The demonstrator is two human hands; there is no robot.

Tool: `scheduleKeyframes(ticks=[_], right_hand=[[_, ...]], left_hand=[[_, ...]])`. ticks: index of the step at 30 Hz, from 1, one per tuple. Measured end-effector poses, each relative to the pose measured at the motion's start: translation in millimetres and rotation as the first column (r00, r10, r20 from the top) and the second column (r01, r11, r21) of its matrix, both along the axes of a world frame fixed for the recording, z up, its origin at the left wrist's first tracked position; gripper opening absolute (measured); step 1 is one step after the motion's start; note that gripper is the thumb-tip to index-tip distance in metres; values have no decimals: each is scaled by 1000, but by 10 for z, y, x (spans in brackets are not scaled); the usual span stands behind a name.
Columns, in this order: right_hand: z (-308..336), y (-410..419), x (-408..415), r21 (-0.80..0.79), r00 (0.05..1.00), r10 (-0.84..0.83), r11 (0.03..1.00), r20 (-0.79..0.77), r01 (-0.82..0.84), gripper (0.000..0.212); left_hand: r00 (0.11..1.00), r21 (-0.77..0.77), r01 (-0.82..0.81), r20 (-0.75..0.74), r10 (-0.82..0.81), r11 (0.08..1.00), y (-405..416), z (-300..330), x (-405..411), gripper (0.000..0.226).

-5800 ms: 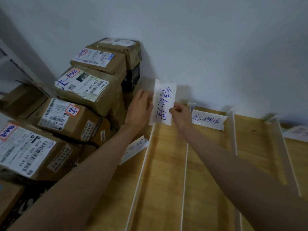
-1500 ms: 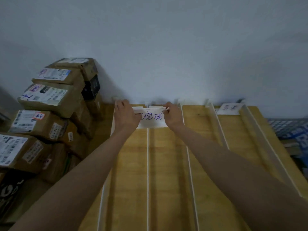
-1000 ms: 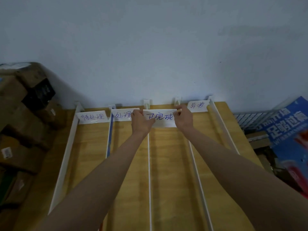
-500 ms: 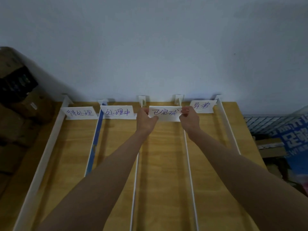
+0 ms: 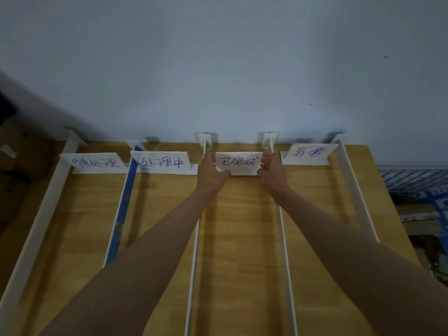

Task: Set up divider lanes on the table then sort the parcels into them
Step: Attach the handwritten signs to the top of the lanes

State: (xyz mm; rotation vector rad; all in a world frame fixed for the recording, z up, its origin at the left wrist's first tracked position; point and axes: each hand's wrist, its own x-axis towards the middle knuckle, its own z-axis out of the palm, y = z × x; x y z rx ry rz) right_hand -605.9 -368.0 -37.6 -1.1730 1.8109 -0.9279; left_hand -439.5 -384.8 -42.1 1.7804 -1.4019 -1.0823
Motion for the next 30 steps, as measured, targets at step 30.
scheduleKeyframes(ticks=[30], right_hand=[[89,-103,-1681,68,940,2,997,-340,23,72]], left_hand=[[917,65,363,154,-369,930,-331,17,-1978,80]])
